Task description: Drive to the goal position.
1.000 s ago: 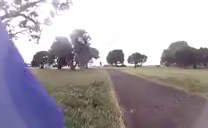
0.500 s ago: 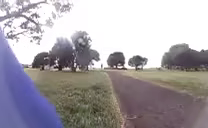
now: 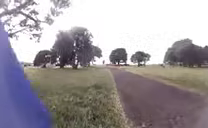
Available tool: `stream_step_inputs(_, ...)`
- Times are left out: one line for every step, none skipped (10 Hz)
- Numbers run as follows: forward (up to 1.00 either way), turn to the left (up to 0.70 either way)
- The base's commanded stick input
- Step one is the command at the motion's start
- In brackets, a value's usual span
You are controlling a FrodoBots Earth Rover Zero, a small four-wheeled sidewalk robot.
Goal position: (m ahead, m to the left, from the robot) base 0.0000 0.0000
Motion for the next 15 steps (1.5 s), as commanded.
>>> stream_step_inputs(0.7,0.0)
stream_step_inputs(0.7,0.0)
stream_step_inputs(0.7,0.0)
stream_step_inputs(0.7,0.0)
stream_step_inputs(0.7,0.0)
stream_step_inputs(0.7,0.0)
stream_step_inputs(0.7,0.0)
stream_step_inputs(0.7,-0.01)
stream_step_inputs(0.7,-0.02)
stream_step_inputs(0.7,-0.03)
stream_step_inputs(0.7,-0.04)
stream_step_inputs(0.7,-0.05)
stream_step_inputs(0.7,-0.06)
stream_step_inputs(0.7,-0.07)
stream_step_inputs(0.7,-0.08)
